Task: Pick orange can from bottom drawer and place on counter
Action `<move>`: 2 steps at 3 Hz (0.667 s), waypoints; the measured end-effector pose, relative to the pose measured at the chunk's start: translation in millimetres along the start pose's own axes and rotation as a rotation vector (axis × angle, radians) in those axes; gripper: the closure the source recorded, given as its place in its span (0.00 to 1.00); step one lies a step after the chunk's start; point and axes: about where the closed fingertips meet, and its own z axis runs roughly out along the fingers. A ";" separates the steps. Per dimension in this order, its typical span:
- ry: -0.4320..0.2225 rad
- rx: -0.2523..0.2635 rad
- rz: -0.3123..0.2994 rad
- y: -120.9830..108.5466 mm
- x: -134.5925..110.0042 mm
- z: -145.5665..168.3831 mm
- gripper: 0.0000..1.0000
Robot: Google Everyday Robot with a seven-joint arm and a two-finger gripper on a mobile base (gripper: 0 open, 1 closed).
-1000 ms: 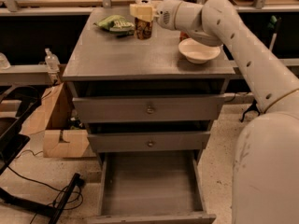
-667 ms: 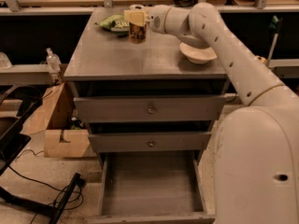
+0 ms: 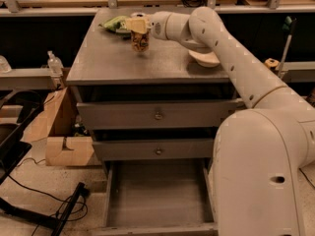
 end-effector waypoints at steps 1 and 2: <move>0.001 -0.004 0.001 1.9 1.0 2.5 0.58; 0.002 -0.008 0.002 4.0 2.0 5.3 0.35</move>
Offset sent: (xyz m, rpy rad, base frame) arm -0.0002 0.0025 -0.0008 0.0003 0.0012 0.0030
